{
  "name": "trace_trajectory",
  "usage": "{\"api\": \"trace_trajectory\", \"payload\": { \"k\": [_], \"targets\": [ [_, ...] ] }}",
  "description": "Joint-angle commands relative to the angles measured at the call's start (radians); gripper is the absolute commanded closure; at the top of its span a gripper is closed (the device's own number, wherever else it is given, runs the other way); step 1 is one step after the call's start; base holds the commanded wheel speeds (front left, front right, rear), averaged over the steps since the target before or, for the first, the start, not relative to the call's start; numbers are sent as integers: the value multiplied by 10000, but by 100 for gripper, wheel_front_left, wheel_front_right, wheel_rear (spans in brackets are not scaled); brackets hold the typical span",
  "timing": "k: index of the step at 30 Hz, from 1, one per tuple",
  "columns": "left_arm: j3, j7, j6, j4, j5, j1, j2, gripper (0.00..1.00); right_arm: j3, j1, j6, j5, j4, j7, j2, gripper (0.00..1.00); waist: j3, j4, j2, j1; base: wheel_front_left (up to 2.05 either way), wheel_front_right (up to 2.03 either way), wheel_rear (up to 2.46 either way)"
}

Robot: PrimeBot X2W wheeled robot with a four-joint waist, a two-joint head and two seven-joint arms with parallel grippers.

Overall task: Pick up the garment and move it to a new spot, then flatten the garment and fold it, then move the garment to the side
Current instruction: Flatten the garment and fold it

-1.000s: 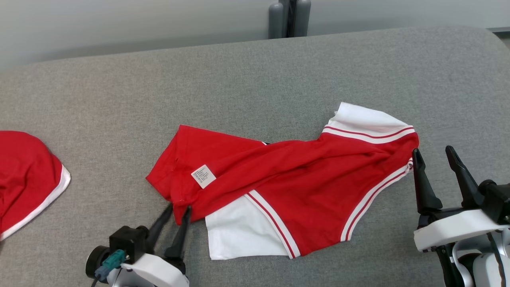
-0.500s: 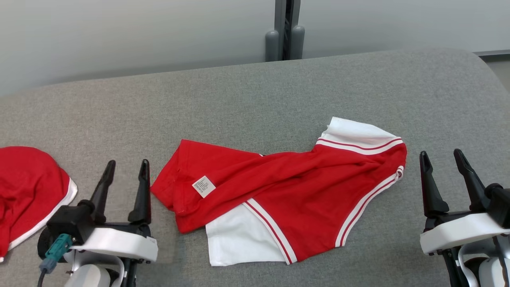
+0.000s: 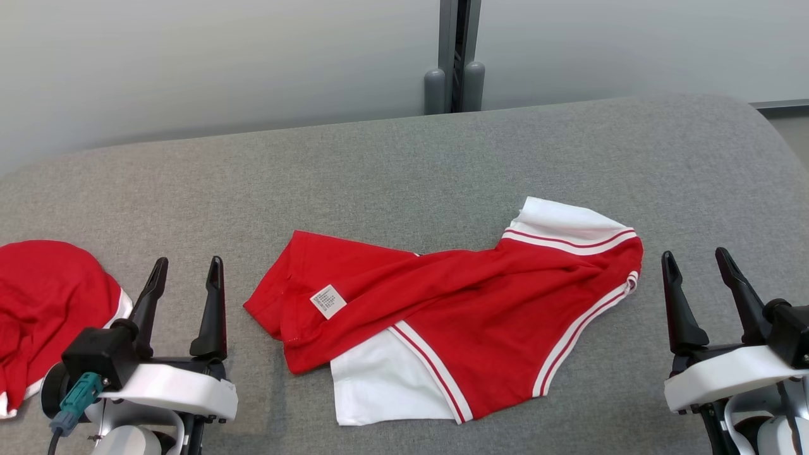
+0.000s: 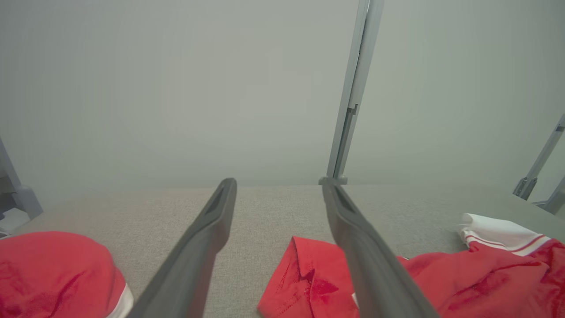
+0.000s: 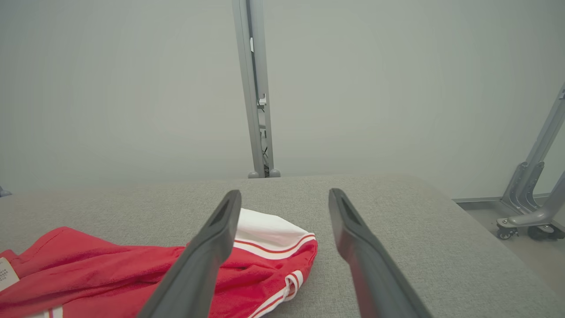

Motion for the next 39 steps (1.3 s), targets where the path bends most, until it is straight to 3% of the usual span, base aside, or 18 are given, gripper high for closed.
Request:
{"api": "trace_trajectory", "payload": {
  "k": [1,10,18,22,28,29,30,31,39],
  "targets": [
    [7,54,88,-71,49,122,114,0,-5,28,-3,34,20,39,-43,0,19,26,-1,0,0,0,0],
    [-19,262,292,-426,194,-155,210,0,-348,-482,-3,479,484,157,-381,0,301,392,-1,0,0,0,0],
    [-130,303,291,-627,194,-525,93,0,-545,-1503,-3,1410,2509,534,-1614,0,898,1099,-1,0,0,0,0],
    [-186,223,226,-589,191,-872,-12,0,-172,-2396,-2,2164,4194,650,-2284,0,1460,1588,-1,0,0,0,0],
    [-320,100,80,-301,153,-1188,-244,0,500,-3336,-2,3239,5827,885,-2689,0,1793,1968,-1,0,0,0,0],
    [-338,74,65,-244,144,-1219,-266,0,650,-3464,-2,3475,6010,975,-2761,53,1808,2006,-1,0,0,0,0],
    [-344,63,51,-194,135,-1270,-287,0,778,-3580,-3,3724,6132,1057,-2807,66,1827,2036,-1,0,0,0,0],
    [-352,34,35,-144,129,-1317,-307,0,906,-3717,-2,3902,6209,1100,-2894,100,1834,2052,-1,0,0,0,0],
    [-313,-112,-38,77,159,-1528,-371,0,2060,-5255,-3,4301,5517,526,-3526,100,1746,1751,-1,0,0,0,0]
  ]
}}
